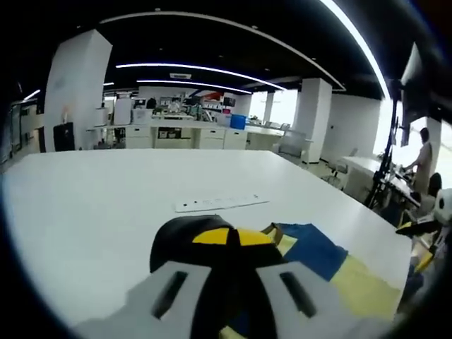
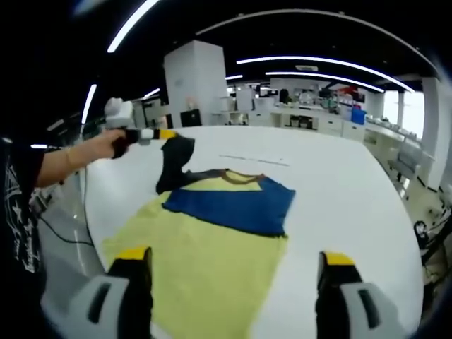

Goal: Fold the garment on the visible template until the final outline fits inside the template.

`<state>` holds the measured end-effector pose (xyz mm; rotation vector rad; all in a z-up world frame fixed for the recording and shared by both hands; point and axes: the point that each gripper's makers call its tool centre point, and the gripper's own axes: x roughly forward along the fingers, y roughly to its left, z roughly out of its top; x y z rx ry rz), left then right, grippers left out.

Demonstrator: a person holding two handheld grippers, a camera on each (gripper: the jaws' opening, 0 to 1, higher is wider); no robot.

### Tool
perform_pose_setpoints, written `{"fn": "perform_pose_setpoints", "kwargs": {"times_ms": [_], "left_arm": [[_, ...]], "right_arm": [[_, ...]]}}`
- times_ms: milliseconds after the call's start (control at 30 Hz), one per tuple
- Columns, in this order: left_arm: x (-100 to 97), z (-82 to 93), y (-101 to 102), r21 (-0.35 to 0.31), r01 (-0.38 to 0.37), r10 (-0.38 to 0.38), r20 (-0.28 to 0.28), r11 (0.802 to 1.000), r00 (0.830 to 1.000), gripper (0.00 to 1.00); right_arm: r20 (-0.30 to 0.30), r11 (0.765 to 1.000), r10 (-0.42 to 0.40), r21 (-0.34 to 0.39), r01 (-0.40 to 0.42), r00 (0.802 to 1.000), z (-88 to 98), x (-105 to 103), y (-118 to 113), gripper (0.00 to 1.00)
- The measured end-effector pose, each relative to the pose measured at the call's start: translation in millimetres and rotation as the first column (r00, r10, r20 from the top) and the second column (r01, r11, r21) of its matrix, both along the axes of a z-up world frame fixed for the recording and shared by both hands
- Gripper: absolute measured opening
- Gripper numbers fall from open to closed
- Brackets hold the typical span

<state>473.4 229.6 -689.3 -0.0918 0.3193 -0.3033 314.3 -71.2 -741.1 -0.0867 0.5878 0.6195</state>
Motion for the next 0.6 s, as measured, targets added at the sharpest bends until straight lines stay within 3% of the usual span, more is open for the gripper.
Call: {"fn": "perform_pose_setpoints", "kwargs": {"times_ms": [333, 467, 600], "left_arm": [[2.9, -25.3, -46, -0.003, 0.056, -0.056, -0.045, 0.998, 0.997, 0.00], [2.5, -36.9, -66, 0.031, 0.087, -0.085, -0.056, 0.996, 0.995, 0.00], [-2.8, -51.2, -85, 0.112, 0.142, -0.135, -0.073, 0.984, 0.988, 0.00]], "right_arm": [[-0.015, 1.000, -0.021, -0.001, 0.021, 1.000, -4.1, -5, -7, 0.98], [-0.022, 1.000, -0.029, -0.007, 0.029, 0.999, -6.3, -7, -11, 0.98], [-0.028, 0.999, -0.035, -0.005, 0.035, 0.999, -8.0, -8, -13, 0.98]]}}
